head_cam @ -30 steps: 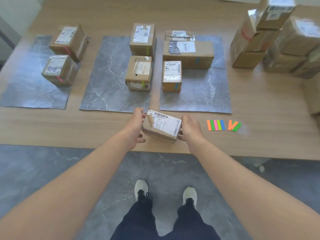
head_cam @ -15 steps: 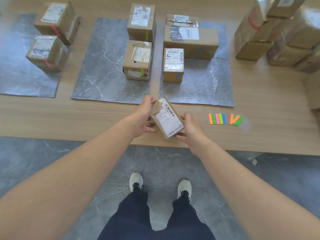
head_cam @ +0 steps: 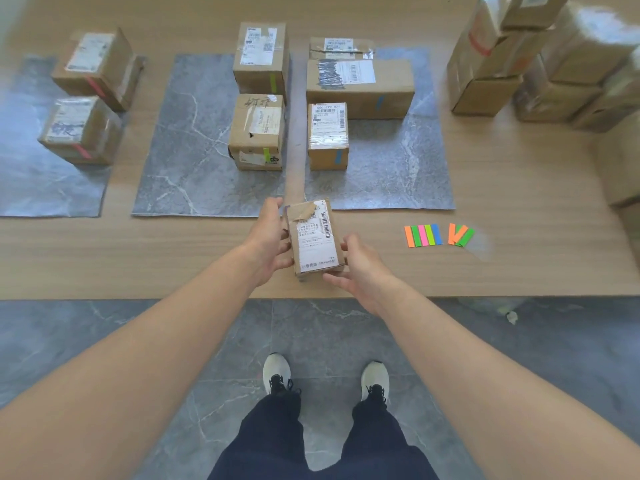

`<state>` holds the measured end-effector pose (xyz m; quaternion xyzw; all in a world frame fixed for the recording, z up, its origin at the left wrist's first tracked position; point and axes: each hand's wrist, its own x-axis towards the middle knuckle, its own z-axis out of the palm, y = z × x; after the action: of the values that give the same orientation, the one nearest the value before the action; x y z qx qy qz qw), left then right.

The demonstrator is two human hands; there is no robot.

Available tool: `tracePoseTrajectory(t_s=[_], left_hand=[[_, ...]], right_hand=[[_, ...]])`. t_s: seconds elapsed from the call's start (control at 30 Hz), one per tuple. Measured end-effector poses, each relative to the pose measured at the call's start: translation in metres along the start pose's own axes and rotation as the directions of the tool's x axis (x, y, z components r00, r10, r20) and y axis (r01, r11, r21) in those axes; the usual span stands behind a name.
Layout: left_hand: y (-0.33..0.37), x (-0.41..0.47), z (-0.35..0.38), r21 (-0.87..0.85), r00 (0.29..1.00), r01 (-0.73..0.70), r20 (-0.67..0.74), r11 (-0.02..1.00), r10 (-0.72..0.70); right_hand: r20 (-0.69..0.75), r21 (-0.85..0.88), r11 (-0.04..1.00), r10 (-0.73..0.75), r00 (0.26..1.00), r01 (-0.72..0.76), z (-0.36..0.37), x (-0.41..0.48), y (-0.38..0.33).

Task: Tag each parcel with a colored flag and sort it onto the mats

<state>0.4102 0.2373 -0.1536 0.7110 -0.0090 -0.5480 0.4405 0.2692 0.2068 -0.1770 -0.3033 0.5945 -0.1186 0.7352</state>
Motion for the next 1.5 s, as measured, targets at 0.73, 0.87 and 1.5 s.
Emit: tracePoseTrajectory(t_s=[0.73, 0.87, 1.5], left_hand=[[-0.011, 0.007, 0.139, 0.381, 0.835, -0.539, 0.122, 0.751, 0.537], [-0.026, 0.023, 0.166, 0.384, 0.882, -0.465, 0.12, 0.798, 0.456], [-0.081, 0.075, 0.193, 0.773, 0.709, -0.599, 0.633, -0.207, 0.311]], right_hand=[[-0.213, -0.484, 0.827, -0.429, 0.878, 0.287, -0.169, 0.059, -0.022], [-0.156, -0.607, 0.736, -0.481, 0.863, 0.301, -0.198, 0.081, -0.028], [0.27, -0.823, 0.322, -0.501, 0.822, 0.467, -0.224, 0.158, -0.051]])
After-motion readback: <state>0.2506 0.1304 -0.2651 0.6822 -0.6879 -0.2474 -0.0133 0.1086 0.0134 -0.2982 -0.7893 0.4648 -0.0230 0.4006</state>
